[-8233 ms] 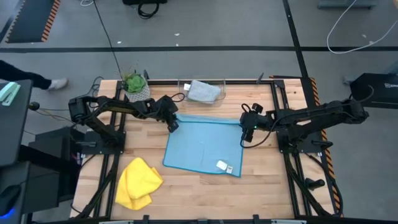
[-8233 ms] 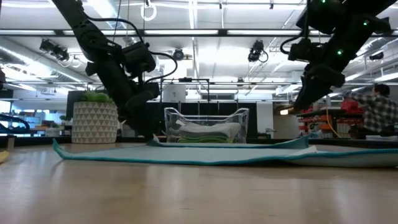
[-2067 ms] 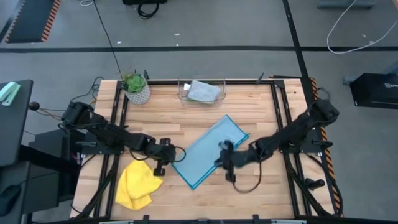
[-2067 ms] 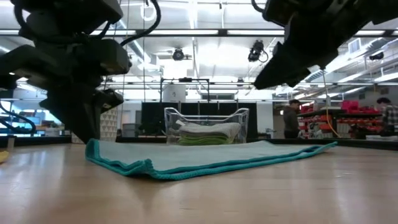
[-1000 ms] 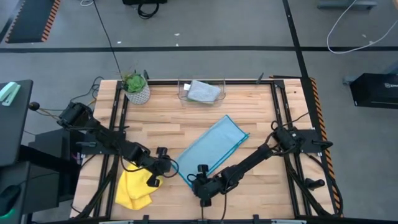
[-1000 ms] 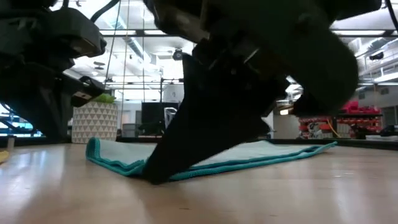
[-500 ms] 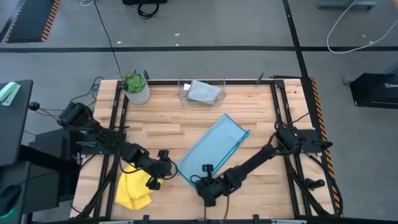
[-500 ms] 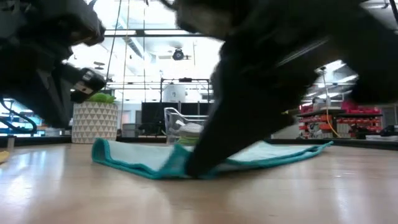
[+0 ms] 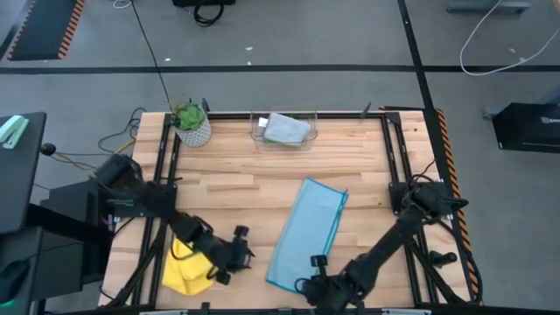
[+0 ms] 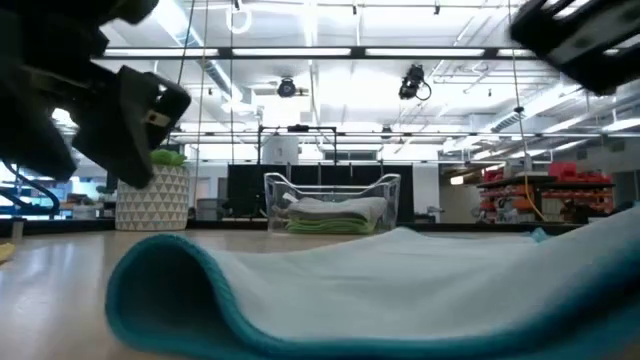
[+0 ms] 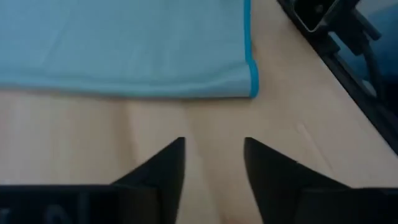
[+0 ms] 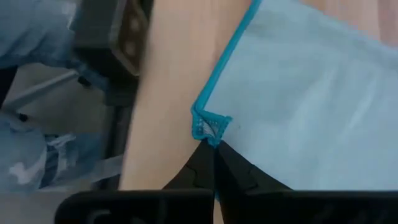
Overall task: Fold microfiber towels
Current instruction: Fold the blue microfiber cloth
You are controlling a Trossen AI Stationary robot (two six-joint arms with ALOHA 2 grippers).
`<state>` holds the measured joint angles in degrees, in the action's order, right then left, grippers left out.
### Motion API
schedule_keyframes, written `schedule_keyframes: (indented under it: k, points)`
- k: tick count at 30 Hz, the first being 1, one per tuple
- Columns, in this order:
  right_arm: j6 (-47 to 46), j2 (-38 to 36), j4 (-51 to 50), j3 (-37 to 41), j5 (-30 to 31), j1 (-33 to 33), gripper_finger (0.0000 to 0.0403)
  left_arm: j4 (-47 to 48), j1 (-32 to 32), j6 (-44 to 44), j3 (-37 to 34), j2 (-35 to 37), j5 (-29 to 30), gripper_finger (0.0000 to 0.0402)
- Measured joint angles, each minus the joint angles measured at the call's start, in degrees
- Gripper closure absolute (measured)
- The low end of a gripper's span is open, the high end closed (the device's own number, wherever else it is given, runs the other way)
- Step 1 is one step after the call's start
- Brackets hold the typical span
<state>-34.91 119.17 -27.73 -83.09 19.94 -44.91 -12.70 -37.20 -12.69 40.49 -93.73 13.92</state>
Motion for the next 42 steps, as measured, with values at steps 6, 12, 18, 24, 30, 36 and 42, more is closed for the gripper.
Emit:
schedule_keyframes:
  k: [6,12,18,24,30,36,42]
  points:
    - [-3.85,-0.45,-0.67,0.00,2.14,-2.20,0.0396,-0.15,-3.61,9.62,9.38,-11.01,6.00,0.0163]
    - [-3.71,-0.45,-0.48,0.00,4.09,-2.22,0.0396,0.05,-6.28,19.67,17.80,-18.61,10.31,0.0169]
    - [-3.66,-0.45,0.22,0.00,4.26,-2.39,0.0397,0.44,-6.33,21.33,20.42,-22.51,10.63,0.0205]
    - [-3.49,-0.45,0.98,0.00,5.19,-2.53,0.0396,-1.60,-5.87,23.30,20.50,-23.81,12.34,0.0243]
    - [-3.02,-0.45,1.80,0.00,6.41,-2.53,0.0397,-3.68,-5.71,27.65,20.58,-25.07,12.36,0.0310]
    - [-4.34,-0.50,1.73,0.00,6.55,-3.23,0.0397,-1.66,-5.93,27.91,20.45,-24.01,14.88,0.0389]
    - [-10.50,-2.76,0.67,0.00,8.97,-6.51,0.0396,5.20,-6.26,20.09,20.37,-17.64,15.70,0.0394]
